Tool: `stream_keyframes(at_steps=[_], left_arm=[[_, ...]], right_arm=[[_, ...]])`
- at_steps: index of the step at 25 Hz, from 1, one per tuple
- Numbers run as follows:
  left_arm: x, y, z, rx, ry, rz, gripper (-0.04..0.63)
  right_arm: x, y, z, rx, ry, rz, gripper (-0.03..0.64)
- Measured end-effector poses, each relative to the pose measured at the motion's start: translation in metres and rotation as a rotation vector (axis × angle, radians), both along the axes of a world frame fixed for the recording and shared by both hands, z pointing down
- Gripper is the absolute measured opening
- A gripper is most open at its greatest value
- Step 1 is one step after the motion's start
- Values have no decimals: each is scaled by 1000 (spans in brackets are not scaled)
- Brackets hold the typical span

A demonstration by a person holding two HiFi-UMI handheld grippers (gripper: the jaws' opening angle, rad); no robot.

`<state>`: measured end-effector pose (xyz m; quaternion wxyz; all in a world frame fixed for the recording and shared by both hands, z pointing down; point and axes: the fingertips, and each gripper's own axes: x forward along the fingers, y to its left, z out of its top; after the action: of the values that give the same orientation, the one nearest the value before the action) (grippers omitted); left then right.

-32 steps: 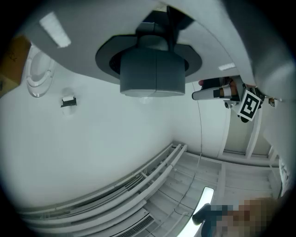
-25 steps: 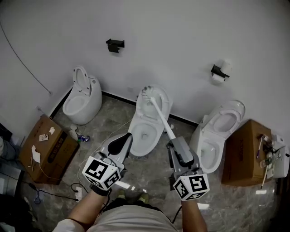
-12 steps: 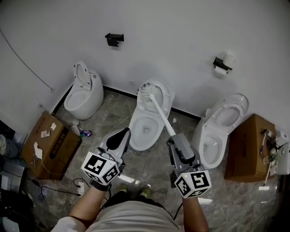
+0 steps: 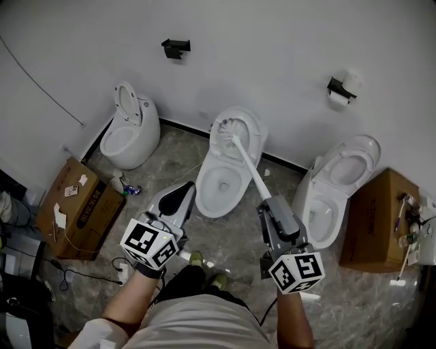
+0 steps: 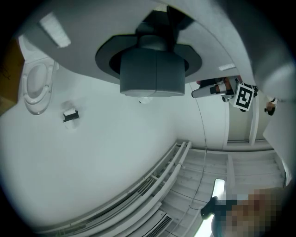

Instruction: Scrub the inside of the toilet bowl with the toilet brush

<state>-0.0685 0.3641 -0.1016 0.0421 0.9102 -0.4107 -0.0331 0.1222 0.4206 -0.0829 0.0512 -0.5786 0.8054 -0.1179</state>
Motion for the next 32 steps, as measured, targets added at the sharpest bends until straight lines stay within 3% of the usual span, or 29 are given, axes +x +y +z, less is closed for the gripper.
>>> stream_keyframes(at_steps=[14, 22, 28, 32], left_arm=[[-22, -68, 29, -23, 8, -20, 6], [-23, -144, 63, -15, -34, 34, 6], [-41, -221, 93, -24, -29, 34, 6], [-43, -262, 115, -43, -20, 84, 6]], right_arm=[[-6, -53, 40, -102, -2, 4, 164], [-20, -125, 85, -202, 21, 19, 164], [-35, -186, 127, -293, 29, 28, 164], [-43, -217, 153, -336, 33, 50, 164]])
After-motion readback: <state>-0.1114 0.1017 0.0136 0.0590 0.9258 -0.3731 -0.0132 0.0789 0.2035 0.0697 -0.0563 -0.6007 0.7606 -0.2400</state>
